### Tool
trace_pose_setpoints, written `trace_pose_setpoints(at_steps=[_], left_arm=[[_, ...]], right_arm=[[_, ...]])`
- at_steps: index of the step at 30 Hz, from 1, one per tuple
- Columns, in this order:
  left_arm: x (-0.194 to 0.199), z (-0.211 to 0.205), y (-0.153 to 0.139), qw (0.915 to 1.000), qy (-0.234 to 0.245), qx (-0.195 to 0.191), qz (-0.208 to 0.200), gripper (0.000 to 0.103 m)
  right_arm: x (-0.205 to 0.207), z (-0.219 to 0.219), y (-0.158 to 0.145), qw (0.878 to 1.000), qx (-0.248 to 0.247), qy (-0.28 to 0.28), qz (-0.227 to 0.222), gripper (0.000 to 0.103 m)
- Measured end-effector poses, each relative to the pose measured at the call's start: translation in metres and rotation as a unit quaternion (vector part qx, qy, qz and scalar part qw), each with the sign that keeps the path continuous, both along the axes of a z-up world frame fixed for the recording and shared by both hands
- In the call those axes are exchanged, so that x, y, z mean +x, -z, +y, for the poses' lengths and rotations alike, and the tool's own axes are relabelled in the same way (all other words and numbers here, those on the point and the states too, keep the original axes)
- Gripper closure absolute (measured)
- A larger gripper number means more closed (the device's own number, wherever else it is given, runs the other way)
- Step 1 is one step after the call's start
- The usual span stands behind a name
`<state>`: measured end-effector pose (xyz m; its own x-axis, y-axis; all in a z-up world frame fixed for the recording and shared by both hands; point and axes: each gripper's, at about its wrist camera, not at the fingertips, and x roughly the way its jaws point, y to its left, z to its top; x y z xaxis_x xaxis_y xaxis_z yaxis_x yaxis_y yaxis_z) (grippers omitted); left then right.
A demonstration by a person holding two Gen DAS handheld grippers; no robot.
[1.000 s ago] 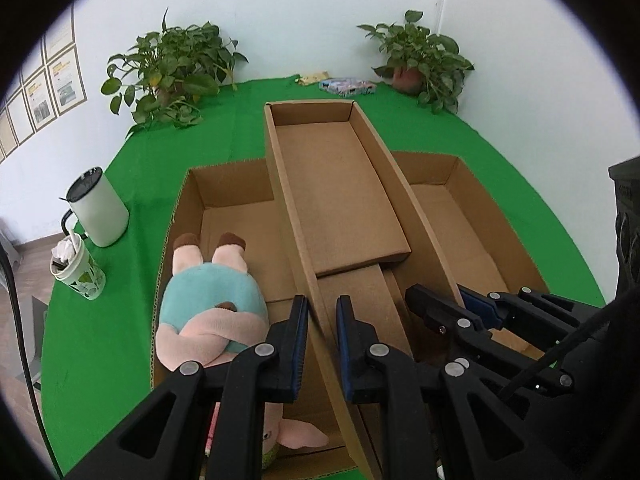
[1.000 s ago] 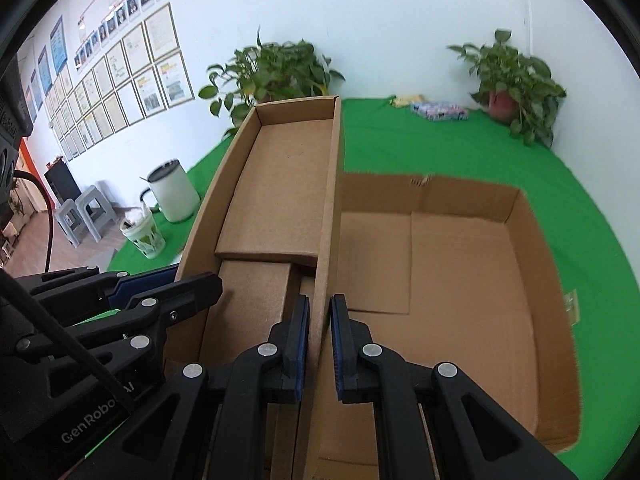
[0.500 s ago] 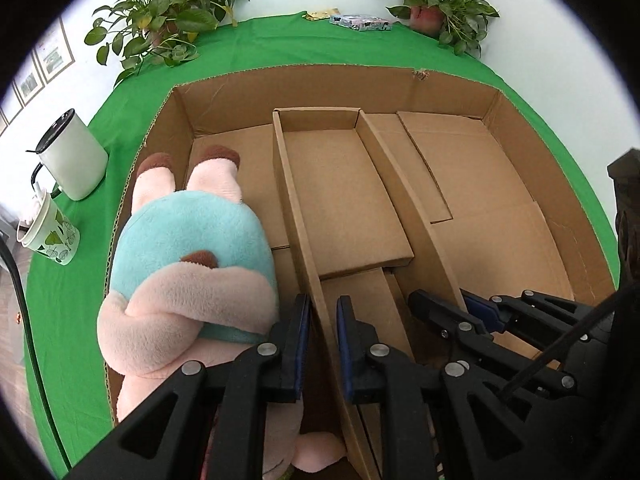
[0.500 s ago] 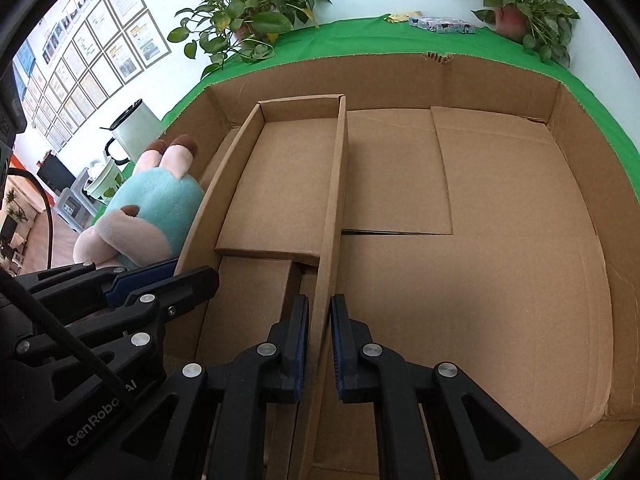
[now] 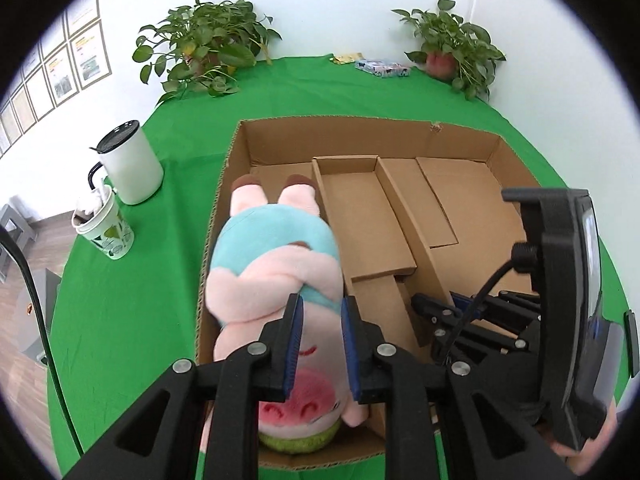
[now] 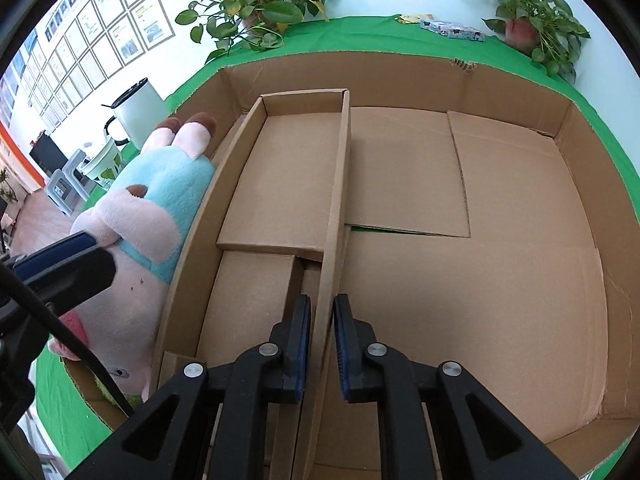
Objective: Organize objects
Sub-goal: 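Carry the long brown box over the open box and lower it inside, then open the left gripper and withdraw it from the open box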
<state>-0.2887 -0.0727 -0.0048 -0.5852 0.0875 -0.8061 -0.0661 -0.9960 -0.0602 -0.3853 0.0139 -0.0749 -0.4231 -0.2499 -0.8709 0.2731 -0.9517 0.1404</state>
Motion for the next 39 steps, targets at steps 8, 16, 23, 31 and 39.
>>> trace_pose_setpoints(at_steps=[8, 16, 23, 31, 39], left_arm=[[0.035, -0.007, -0.022, 0.9971, -0.012, 0.0, 0.075, 0.076], [0.11, 0.002, -0.047, 0.9774, -0.01, 0.029, 0.209, 0.018], [0.152, 0.029, -0.04, 0.9752, 0.001, 0.038, 0.218, 0.018], [0.185, 0.045, -0.043, 0.9757, 0.018, 0.04, 0.215, 0.1], [0.208, 0.04, -0.055, 0.9721, -0.007, 0.001, 0.235, 0.022]], right_arm=[[0.023, 0.029, -0.046, 0.998, -0.03, 0.013, 0.05, 0.058], [0.134, 0.096, -0.107, 0.981, -0.053, 0.001, 0.186, 0.015], [0.219, 0.138, -0.102, 0.974, -0.048, -0.003, 0.22, 0.015], [0.259, 0.158, -0.092, 0.974, -0.019, 0.005, 0.224, 0.071], [0.277, 0.171, -0.096, 0.969, -0.008, 0.008, 0.247, 0.016]])
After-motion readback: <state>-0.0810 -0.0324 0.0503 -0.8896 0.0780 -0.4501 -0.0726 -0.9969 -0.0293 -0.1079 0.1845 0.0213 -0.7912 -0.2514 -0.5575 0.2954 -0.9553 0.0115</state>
